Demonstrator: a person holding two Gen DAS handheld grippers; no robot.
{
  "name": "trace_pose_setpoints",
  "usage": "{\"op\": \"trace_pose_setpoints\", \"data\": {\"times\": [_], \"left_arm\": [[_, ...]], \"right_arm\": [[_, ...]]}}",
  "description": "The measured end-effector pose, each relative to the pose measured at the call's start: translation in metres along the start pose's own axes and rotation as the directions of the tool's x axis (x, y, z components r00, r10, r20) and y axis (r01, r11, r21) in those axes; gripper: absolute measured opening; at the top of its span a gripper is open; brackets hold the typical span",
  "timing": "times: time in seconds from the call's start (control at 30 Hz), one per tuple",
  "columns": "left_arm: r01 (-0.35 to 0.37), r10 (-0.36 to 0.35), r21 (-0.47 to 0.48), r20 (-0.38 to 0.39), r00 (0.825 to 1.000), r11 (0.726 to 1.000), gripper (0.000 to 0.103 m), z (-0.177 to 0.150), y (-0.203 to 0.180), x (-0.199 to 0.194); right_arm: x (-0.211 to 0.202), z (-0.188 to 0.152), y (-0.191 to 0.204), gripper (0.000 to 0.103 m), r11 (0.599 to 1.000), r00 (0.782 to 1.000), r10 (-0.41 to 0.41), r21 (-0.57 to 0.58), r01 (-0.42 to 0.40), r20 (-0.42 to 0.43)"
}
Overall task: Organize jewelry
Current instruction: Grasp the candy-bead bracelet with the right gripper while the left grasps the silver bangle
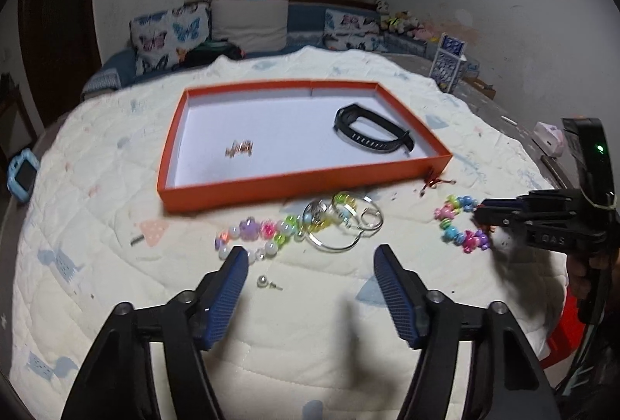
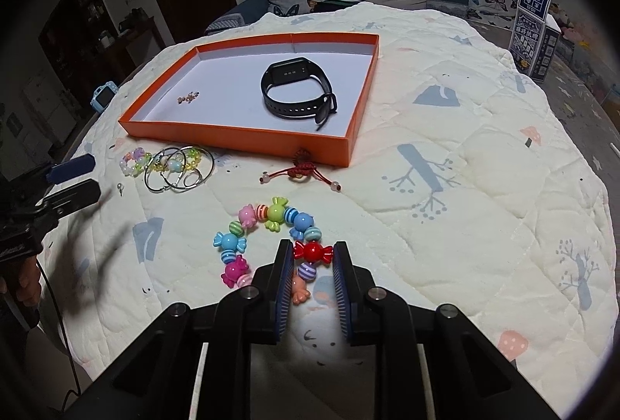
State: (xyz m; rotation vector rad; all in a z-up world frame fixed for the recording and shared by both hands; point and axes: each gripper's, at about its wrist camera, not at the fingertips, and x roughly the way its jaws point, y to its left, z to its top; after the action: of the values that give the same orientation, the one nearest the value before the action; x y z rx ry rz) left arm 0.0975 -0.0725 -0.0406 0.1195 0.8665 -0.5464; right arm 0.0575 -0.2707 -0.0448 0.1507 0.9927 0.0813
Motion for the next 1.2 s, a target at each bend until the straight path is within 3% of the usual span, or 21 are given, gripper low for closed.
{"op": "trace_pose_setpoints", "data": {"times": [0.13,0.6,0.93,1.2], "left_arm": [[0.012,-0.012,-0.003,-0.005,1.0,1.0,0.065,0.004,0.002,0.009],[0.091,-0.088,0.171,-0.026,0.996,0.981,0.068,0.035,-0.039,0.039],[0.068,-0.049,0.329,-0.068,0.997,0.942,0.068,0.043,-0.062,0.075],[0.096,-0.069,0.34,-0.091,0.993,0.936,0.054,0.043,-0.059,0.091]], "right_arm": [[0.0,-0.001,-0.002,0.023,1.0,1.0,0.003,-0.001,-0.003,-0.002],[0.001,0.0,-0.007,0.023,0.999,0.999,0.033,0.02,-0.033,-0.008],[0.002,0.0,-0.01,0.023,0.998,0.999,0.052,0.03,-0.051,-0.01],[0.002,0.0,-0.01,0.023,0.998,0.998,0.059,0.035,-0.058,-0.009]]}}
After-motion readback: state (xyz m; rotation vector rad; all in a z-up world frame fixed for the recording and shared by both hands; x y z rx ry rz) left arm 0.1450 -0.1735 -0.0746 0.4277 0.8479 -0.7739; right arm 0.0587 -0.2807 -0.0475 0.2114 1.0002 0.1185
